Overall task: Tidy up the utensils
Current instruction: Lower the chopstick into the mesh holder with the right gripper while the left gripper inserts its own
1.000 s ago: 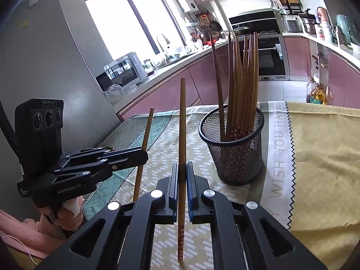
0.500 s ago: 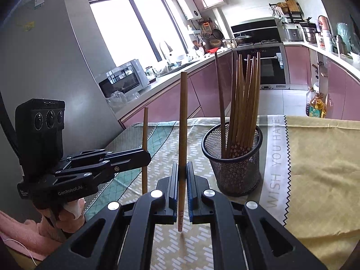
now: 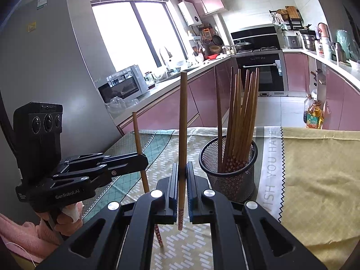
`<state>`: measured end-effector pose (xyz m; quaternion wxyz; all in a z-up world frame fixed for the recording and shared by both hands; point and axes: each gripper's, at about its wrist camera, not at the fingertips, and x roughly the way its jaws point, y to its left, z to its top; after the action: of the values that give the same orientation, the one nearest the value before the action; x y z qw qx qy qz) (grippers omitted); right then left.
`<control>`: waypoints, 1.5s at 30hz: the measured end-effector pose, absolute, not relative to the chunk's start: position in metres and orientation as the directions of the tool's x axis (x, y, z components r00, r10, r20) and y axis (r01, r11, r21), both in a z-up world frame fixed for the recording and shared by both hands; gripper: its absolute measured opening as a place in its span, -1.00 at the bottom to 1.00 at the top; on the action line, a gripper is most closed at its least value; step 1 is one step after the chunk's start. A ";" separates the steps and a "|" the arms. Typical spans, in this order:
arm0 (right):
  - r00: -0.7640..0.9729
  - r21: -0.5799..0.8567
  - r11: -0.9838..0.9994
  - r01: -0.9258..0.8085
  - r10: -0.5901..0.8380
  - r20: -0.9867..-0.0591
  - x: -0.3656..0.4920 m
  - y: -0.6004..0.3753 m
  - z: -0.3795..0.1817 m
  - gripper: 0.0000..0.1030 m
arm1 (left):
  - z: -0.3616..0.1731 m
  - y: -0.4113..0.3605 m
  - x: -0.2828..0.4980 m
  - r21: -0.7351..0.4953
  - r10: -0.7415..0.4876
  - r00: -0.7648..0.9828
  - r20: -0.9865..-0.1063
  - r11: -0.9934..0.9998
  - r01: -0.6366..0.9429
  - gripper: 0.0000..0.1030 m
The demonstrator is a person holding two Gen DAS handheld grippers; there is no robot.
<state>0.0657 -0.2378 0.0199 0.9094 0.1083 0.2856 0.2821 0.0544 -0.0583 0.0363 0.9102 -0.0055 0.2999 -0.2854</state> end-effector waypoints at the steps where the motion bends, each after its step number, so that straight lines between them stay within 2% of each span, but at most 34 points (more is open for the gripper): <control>1: 0.680 0.357 0.818 -0.451 0.574 -0.456 0.066 -0.238 0.021 -0.88 | 0.038 -0.058 0.054 -0.181 -0.524 0.659 -0.540 0.837 0.517 -0.86; 12: 0.716 0.320 0.831 -0.454 0.555 -0.423 0.069 -0.244 0.041 -0.88 | 0.064 -0.046 0.056 -0.199 -0.540 0.685 -0.489 0.834 0.514 -0.86; 45: 0.787 0.261 0.859 -0.441 0.509 -0.348 0.099 -0.261 0.088 -0.88 | 0.125 -0.063 0.063 -0.149 -0.565 0.741 -0.363 0.820 0.552 -0.86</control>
<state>0.0994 -0.2610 0.0879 0.9416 0.0829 0.2070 0.2522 0.0635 -0.0630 0.1254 0.9330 -0.0159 0.1995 -0.2992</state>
